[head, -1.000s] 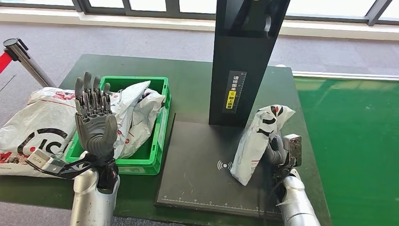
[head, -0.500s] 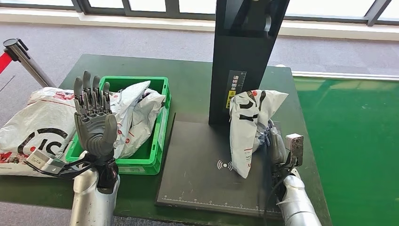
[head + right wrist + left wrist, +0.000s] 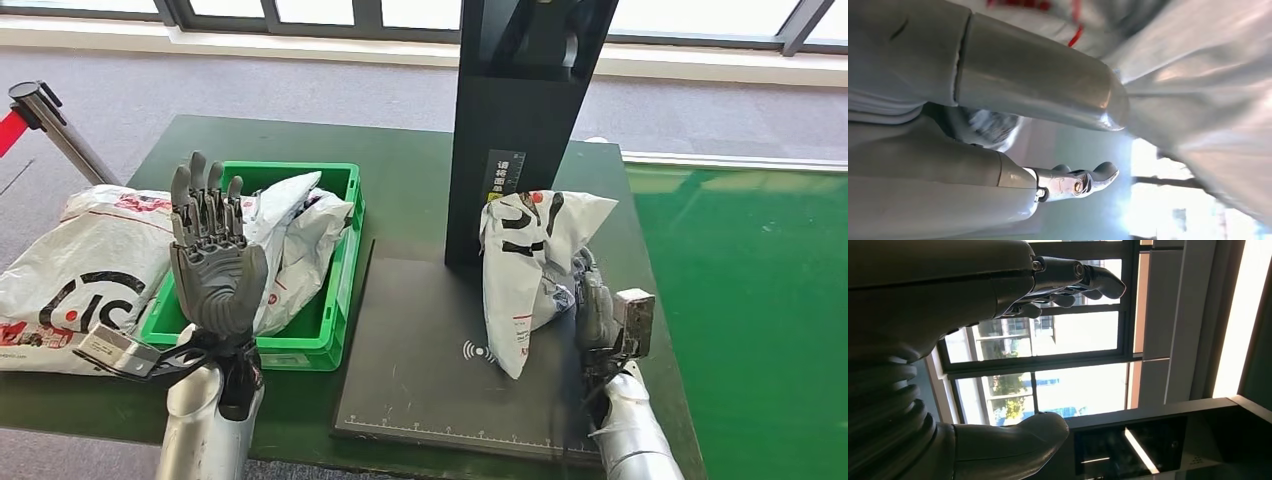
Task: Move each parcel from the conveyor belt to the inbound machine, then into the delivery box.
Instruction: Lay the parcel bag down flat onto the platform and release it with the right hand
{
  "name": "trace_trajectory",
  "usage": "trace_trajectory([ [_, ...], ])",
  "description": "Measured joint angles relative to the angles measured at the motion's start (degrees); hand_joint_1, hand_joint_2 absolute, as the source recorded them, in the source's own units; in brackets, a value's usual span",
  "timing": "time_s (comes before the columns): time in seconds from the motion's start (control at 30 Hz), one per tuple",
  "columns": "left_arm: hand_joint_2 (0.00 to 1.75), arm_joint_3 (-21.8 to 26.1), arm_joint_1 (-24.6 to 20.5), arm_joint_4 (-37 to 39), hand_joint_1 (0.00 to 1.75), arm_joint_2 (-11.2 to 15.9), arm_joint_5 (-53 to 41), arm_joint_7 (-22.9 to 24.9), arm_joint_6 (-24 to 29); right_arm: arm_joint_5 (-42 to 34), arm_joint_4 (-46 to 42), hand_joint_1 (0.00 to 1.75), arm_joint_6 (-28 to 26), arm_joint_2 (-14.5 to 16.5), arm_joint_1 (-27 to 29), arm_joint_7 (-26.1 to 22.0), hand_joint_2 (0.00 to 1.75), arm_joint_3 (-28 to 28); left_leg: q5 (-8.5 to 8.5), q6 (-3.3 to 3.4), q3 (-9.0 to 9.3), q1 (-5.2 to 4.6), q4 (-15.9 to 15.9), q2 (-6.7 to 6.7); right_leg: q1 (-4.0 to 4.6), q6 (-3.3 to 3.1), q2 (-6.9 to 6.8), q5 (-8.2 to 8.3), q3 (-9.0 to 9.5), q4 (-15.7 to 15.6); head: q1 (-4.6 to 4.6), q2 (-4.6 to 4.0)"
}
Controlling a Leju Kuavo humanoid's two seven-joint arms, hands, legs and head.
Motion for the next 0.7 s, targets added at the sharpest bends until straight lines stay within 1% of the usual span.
trace_trajectory([
  [0.13, 1.75, -2.76, 0.14, 0.35, 0.00, 0.49, -0.11, 0.00, 1.53, -9.97, -11.85, 0.00, 13.75, 0.65, 3.86, -1.19, 0.00, 0.00, 0.00, 0.00, -0.05, -0.01, 0.00, -0.09, 0.00, 0.00, -0.07, 0.00, -0.03, 0.00, -0.01, 0.00],
  [0.2, 1.75, -3.43, 0.11, 0.64, 0.00, 0.68, -0.16, 0.00, 1.76, -12.36, -16.96, 0.00, 17.60, 0.97, 5.33, -1.28, 0.00, 0.00, -0.01, -0.01, -0.05, -0.01, 0.00, -0.05, 0.00, 0.00, -0.06, -0.01, -0.07, 0.00, -0.01, 0.00],
  [0.27, 1.75, -3.91, 0.09, 0.98, 0.00, 0.86, -0.54, 0.00, 2.04, -13.01, -22.47, 0.00, 19.47, 1.64, 6.94, -1.31, 0.00, -0.18, -0.02, -0.01, -0.05, 0.00, -0.01, -0.04, 0.00, -0.01, -0.05, -0.02, -0.10, 0.00, -0.01, 0.00],
  [0.33, 1.75, -4.37, 0.06, 1.30, 0.00, 1.04, -1.17, 0.00, 2.60, -12.80, -27.52, 0.00, 19.07, 2.57, 8.15, -1.34, 0.87, -0.75, -0.02, -0.02, -0.05, 0.00, -0.02, -0.01, 0.01, -0.02, -0.05, -0.03, -0.13, 0.00, -0.01, 0.00],
  [0.4, 1.75, -4.96, 0.02, 1.55, 0.00, 1.23, -1.97, 0.00, 3.54, -12.41, -31.75, 0.00, 16.35, 3.50, 8.94, -1.34, 1.75, -1.68, -0.02, -0.03, -0.05, 0.01, -0.02, 0.02, 0.01, -0.03, -0.04, -0.04, -0.15, 0.00, -0.01, 0.00],
  [0.43, 1.75, -5.31, -0.02, 1.68, 0.00, 1.32, -2.56, 0.00, 4.27, -12.11, -33.72, 0.00, 14.09, 3.98, 9.30, -1.34, 1.75, -2.22, -0.02, -0.03, -0.05, 0.01, -0.02, 0.02, 0.01, -0.03, -0.04, -0.04, -0.17, 0.00, -0.01, 0.00],
  [0.5, 1.75, -6.61, -0.31, 2.19, 0.00, 1.59, -4.50, 0.00, 6.97, -11.19, -38.26, 0.00, 6.88, 5.03, 10.15, -1.33, 1.75, -3.49, -0.02, -0.02, -0.05, 0.01, -0.01, -0.02, 0.00, -0.04, -0.05, -0.05, -0.20, 0.00, -0.01, 0.00],
  [0.6, 1.75, -10.31, -1.34, 3.97, 0.00, 2.17, -8.71, 0.00, 13.81, -9.60, -45.78, 0.00, -7.97, 6.55, 11.46, -1.34, 1.75, -4.80, -0.02, -0.02, -0.07, -0.01, -0.01, -0.05, -0.01, -0.04, -0.07, -0.06, -0.15, 0.00, 0.00, 0.00],
  [0.63, 1.75, -11.64, -1.65, 4.61, 0.00, 2.36, -9.65, 0.00, 15.46, -9.20, -47.80, 0.00, -11.22, 6.84, 11.85, -1.34, 1.75, -4.88, -0.02, -0.02, -0.07, -0.01, -0.01, -0.01, -0.02, -0.04, -0.04, -0.05, -0.13, 0.00, 0.01, 0.00],
  [0.67, 1.75, -12.78, -1.89, 5.14, 0.00, 2.50, -10.26, 0.00, 16.53, -8.90, -49.58, 0.00, -13.25, 7.06, 12.20, -1.34, 1.75, -4.89, -0.03, -0.02, -0.07, -0.02, -0.01, 0.05, -0.03, -0.03, 0.02, -0.03, -0.13, 0.00, 0.00, 0.00],
  [0.7, 1.75, -13.70, -2.07, 5.57, 0.00, 2.61, -10.52, 0.00, 17.00, -8.73, -50.98, 0.00, -14.01, 7.24, 12.50, -1.34, 1.75, -4.90, -0.04, -0.02, -0.07, -0.04, -0.01, 0.11, -0.03, -0.01, 0.09, -0.02, -0.15, 0.00, 0.00, 0.00],
])
